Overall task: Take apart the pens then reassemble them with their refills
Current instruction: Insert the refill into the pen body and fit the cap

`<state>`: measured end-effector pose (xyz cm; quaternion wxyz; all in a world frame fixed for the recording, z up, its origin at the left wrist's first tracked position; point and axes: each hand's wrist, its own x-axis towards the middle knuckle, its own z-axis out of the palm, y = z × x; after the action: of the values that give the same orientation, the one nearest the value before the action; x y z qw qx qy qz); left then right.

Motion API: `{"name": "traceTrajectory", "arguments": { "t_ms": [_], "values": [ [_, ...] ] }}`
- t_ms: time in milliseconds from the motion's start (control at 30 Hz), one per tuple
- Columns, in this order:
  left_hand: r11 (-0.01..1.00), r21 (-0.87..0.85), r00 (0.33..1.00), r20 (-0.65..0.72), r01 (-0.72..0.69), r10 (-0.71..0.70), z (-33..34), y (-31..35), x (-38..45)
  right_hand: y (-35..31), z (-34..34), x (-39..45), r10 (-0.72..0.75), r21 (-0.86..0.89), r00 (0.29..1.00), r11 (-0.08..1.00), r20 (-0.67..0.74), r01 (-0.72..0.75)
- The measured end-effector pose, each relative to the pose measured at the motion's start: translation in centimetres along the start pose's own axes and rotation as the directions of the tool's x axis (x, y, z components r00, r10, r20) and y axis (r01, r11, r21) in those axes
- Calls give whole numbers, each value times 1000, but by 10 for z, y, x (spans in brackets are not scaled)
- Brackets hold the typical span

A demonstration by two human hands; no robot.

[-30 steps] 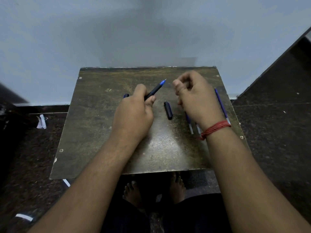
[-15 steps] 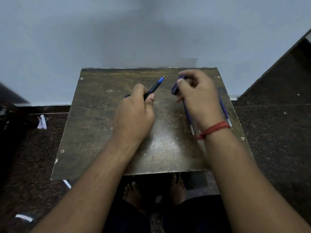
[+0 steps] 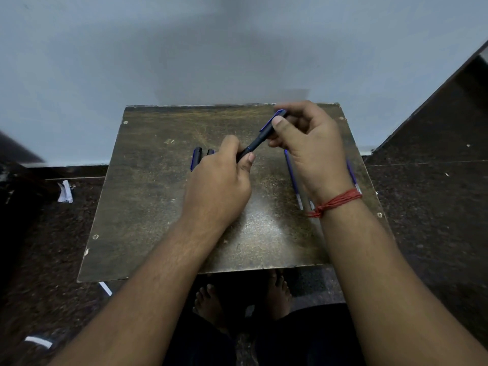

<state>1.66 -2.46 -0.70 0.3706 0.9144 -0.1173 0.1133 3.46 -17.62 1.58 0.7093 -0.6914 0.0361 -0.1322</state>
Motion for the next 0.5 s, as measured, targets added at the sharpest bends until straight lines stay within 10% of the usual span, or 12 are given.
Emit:
{"name": "traceTrajectory", "arguments": {
  "t_ms": [500],
  "values": [
    [997, -67, 993, -109, 45, -53, -2, 1, 3, 8, 41, -22, -43, -68, 998, 997, 48, 46]
  ]
}}
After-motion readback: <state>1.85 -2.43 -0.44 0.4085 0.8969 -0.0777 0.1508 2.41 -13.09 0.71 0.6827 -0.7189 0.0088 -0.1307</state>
